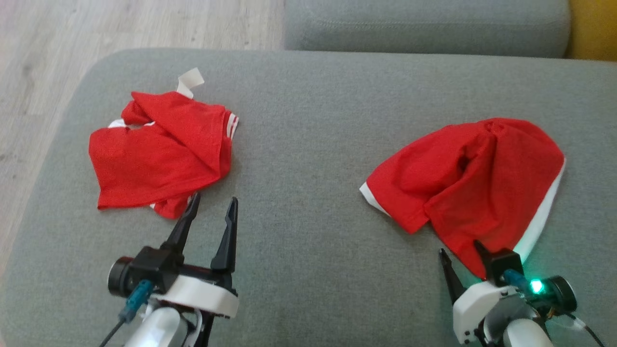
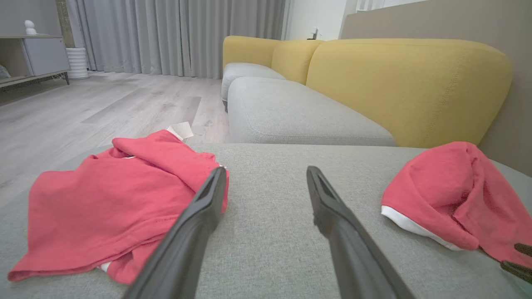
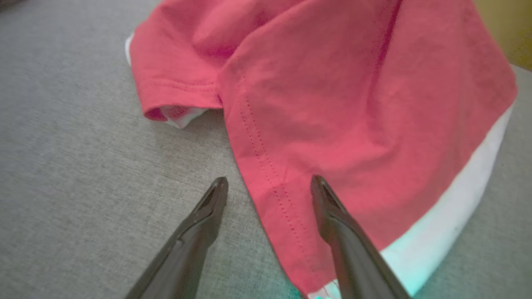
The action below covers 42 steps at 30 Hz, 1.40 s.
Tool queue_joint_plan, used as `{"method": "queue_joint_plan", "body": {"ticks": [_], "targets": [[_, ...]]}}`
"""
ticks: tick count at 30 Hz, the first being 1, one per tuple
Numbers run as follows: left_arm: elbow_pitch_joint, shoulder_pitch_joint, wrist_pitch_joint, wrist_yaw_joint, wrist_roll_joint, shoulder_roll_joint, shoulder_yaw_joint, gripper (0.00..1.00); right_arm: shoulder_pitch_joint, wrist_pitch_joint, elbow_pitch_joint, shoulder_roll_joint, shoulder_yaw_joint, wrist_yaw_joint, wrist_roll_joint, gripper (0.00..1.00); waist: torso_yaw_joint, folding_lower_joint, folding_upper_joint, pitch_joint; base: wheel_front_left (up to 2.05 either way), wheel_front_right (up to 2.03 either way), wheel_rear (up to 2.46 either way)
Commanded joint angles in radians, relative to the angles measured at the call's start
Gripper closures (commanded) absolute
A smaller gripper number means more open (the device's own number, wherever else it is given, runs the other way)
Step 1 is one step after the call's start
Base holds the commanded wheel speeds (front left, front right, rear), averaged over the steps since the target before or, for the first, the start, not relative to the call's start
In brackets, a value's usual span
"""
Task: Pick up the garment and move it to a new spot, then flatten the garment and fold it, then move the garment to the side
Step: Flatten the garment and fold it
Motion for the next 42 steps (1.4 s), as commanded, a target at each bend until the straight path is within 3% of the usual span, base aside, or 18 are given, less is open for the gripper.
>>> {"method": "queue_joint_plan", "body": {"ticks": [1, 11, 12, 13, 14, 21, 28, 32, 35, 39, 42], "targets": [[-0.022, -0.062, -0.009, -0.007, 0.011, 0.005, 0.052, 0.00, -0.048, 0.011, -0.013, -0.005, 0.019, 0.008, -0.013, 0.00, 0.009, -0.0001, 0.0000, 0.017, 0.00, 0.00, 0.00], [-0.022, -0.083, -0.009, -0.036, 0.039, -0.020, 0.103, 0.00, -0.104, 0.086, 0.055, -0.005, 0.017, 0.008, 0.018, 0.00, 0.028, -0.0001, 0.0000, 0.086, 0.00, 0.00, 0.00], [-0.021, -0.086, -0.009, -0.039, 0.043, -0.023, 0.109, 0.00, -0.108, 0.097, 0.066, -0.005, 0.019, 0.008, 0.025, 0.12, 0.029, -0.0001, 0.0000, 0.090, 0.00, 0.00, 0.00], [-0.020, -0.088, -0.009, -0.043, 0.046, -0.026, 0.114, 0.00, -0.111, 0.105, 0.074, -0.005, 0.022, 0.008, 0.028, 0.63, 0.030, -0.0001, 0.0000, 0.092, 0.00, 0.00, 0.00], [-0.017, -0.090, -0.009, -0.046, 0.049, -0.029, 0.119, 0.00, -0.115, 0.108, 0.079, -0.005, 0.025, 0.008, 0.025, 1.00, 0.030, -0.0001, 0.0000, 0.094, 0.00, 0.00, 0.00], [0.006, -0.086, -0.009, -0.064, 0.069, -0.053, 0.148, 0.00, -0.127, 0.096, 0.081, -0.005, 0.075, 0.008, 0.038, 1.00, 0.022, -0.0001, 0.0000, 0.059, 0.00, 0.00, 0.00], [0.024, -0.053, -0.010, -0.078, 0.088, -0.085, 0.165, 0.00, -0.150, 0.140, 0.020, -0.005, 0.191, 0.008, 0.157, 1.00, 0.030, -0.0001, 0.0000, -0.015, 0.00, 0.00, 0.00], [0.025, -0.030, -0.010, -0.080, 0.096, -0.094, 0.181, 0.00, -0.187, 0.196, -0.056, -0.005, 0.268, 0.008, 0.283, 1.00, 0.044, -0.0001, 0.0000, -0.047, 0.00, 0.00, 0.00], [0.026, -0.007, -0.010, -0.085, 0.097, -0.105, 0.200, 0.00, -0.275, 0.254, -0.141, -0.005, 0.304, 0.008, 0.473, 1.00, 0.064, -0.0001, 0.0000, -0.075, 0.00, 0.00, 0.00], [0.027, 0.013, -0.010, -0.091, 0.103, -0.110, 0.212, 0.00, -0.420, 0.252, -0.186, -0.005, 0.281, 0.008, 0.654, 1.00, 0.081, -0.0001, 0.0000, -0.096, 0.00, 0.00, 0.00], [0.026, 0.015, -0.010, -0.096, 0.111, -0.118, 0.217, 0.00, -0.534, 0.203, -0.169, -0.005, 0.203, 0.008, 0.752, 1.00, 0.095, -0.0001, 0.0000, -0.102, 0.00, 0.00, 0.00]]}}
